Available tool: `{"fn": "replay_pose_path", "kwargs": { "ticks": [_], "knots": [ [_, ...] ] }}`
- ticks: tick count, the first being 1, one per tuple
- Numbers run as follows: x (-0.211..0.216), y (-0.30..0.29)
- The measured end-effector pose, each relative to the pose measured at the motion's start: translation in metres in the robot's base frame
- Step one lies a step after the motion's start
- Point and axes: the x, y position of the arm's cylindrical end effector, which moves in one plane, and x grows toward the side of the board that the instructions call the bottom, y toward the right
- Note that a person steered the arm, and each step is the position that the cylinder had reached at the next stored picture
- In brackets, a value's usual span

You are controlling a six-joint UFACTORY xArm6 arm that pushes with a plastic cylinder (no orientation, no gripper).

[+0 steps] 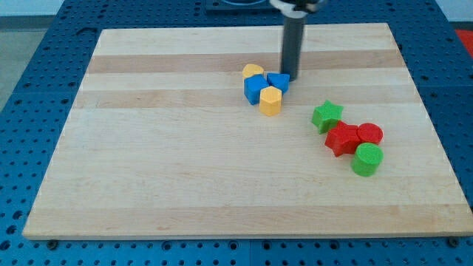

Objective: Move the red star towards group of blocks

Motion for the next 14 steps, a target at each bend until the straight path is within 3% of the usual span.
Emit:
{"fn": "replay_pose_path", "kwargs": {
  "ticks": [2,3,4,5,14],
  "knots": [
    [0.060,0.094],
    [0.120,0.108],
    [0.138,0.112],
    [0.185,0.116],
    [0.127,-0.030]
  ]
}}
